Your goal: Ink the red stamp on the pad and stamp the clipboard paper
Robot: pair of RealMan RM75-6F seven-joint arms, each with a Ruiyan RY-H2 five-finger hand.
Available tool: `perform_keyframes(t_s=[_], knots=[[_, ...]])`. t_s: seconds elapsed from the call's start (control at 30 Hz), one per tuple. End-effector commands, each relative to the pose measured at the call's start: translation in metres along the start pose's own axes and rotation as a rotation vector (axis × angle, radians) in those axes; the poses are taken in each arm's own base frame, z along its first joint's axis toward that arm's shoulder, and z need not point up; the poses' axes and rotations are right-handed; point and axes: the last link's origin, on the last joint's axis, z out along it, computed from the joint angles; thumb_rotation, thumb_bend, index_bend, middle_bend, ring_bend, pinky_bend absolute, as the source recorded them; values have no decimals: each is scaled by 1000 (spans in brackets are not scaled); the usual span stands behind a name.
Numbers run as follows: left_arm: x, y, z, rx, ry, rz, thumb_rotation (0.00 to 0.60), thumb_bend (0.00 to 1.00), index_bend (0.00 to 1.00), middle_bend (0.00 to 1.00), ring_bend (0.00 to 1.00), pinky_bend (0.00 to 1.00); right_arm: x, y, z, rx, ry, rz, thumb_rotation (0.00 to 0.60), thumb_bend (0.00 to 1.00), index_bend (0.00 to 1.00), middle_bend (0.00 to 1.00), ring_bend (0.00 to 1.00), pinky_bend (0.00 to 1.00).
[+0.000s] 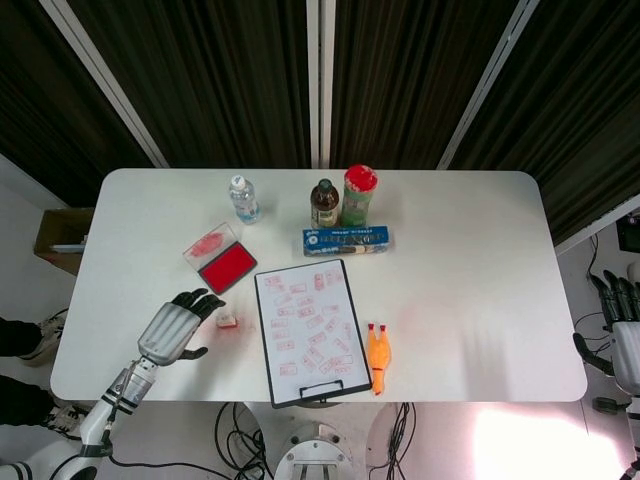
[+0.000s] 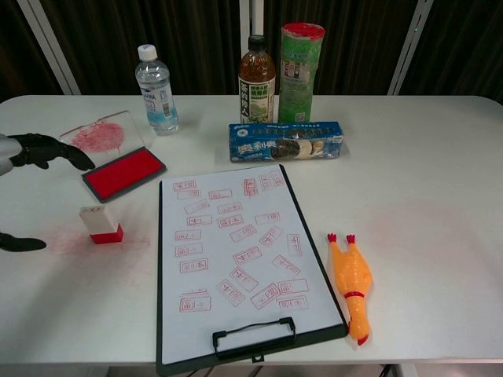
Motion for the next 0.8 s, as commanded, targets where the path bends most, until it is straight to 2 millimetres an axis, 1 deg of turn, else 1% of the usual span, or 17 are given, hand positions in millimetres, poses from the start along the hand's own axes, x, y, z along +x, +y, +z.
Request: perform_keyframes(t_s=[0.03,0.17,0.33,0.53,0.63,0.7,0.8], knots=[[-7,3,11,15,-7,1,600,123,264,307,167,292,-1,0,0,-2,-4,1,600,227,0,0,0,0],[-12,5,19,44,-35,27,600,216,302,329,175,304,-4,-1,-1,-3,-25,3,600,234,0,0,0,0],[-16,9,26,67,-57,39,600,222,304,332,177,311,-5,-3,-1,5,-28,9,600,237,0,0,0,0],[-21,8,31,90,-80,43,600,229,316,364,178,311,-4,-1,-1,0,-26,10,600,249,0,0,0,0],[-22,7,33,102,-80,32,600,262,326,376,177,311,-4,-1,-1,0,-27,10,600,252,0,0,0,0],[-22,8,36,105,-78,17,600,303,341,396,177,311,-4,-2,-1,1,-26,10,600,254,0,0,0,0],[-22,8,38,103,-78,5,600,313,347,406,177,311,-5,-2,0,1,-26,13,600,258,0,0,0,0]])
